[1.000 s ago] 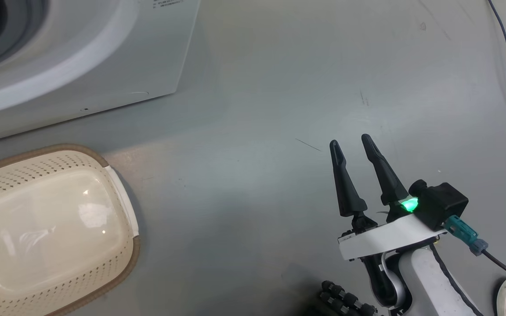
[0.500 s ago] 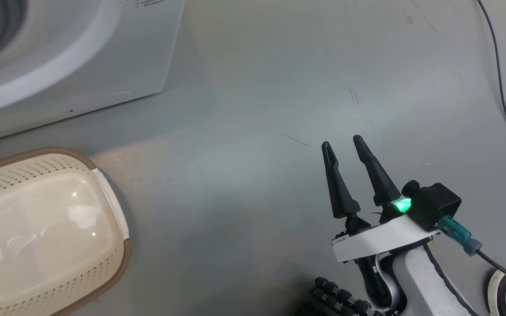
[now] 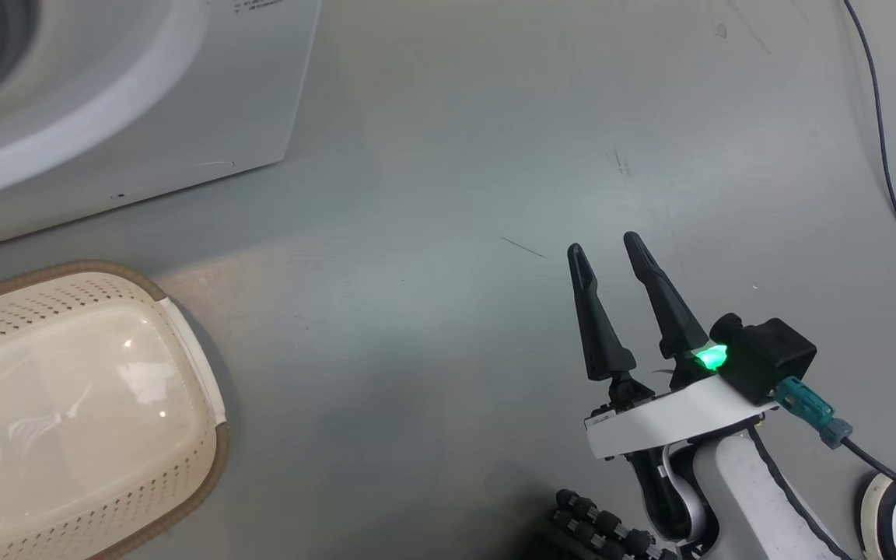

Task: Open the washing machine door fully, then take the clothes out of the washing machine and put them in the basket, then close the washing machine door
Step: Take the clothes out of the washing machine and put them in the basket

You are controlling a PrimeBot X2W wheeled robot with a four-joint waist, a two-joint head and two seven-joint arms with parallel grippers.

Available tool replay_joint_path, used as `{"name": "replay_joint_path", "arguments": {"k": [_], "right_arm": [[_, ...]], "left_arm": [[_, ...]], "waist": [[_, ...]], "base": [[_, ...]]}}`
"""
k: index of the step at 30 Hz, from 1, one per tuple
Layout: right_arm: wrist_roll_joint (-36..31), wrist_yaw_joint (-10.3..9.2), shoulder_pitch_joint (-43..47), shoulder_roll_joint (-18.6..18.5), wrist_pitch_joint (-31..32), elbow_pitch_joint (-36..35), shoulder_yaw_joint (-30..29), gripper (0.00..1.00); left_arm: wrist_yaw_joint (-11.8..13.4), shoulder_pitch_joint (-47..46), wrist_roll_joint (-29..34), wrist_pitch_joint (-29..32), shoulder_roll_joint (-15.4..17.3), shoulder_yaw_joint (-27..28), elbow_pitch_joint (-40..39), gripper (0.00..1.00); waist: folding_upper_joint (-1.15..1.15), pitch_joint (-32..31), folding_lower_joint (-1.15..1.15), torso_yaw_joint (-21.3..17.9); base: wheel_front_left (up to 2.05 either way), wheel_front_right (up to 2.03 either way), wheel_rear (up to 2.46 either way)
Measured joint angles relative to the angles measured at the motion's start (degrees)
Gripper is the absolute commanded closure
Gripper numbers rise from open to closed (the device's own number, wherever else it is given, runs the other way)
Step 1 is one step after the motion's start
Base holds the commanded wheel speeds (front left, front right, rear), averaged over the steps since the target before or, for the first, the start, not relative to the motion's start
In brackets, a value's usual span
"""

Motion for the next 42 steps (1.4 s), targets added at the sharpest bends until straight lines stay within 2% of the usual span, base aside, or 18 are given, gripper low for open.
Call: {"name": "replay_joint_path", "arguments": {"k": [11,18,25,42], "right_arm": [[-0.2,-0.37,-1.1,0.0,0.0,0.4,-1.4,0.0],[-1.4,-0.37,-1.1,0.0,0.0,1.3,-2.8,0.0],[-3.3,-0.41,-0.9,0.0,0.0,2.7,-4.9,0.0],[-4.9,-0.1,2.6,-0.1,0.0,4.7,-8.3,0.0]], "left_arm": [[0.0,-0.4,-1.9,-5.8,-3.6,-0.3,2.8,1.0],[-1.3,0.2,-3.4,-11.4,-6.7,-0.4,3.3,1.0],[-2.6,1.7,-6.6,-16.8,-11.9,0.5,4.2,1.0],[-5.1,10.5,-8.2,-27.7,-16.7,-0.6,6.4,1.0]], "waist": [[0.0,-2.1,0.0,1.5],[0.0,-4.8,0.0,2.9],[0.0,-7.7,0.0,5.2],[0.0,-16.2,0.0,11.1]], "base": [[0.0,0.0,0.0],[0.0,0.0,0.0],[0.0,0.0,0.0],[0.0,0.0,0.0]]}}
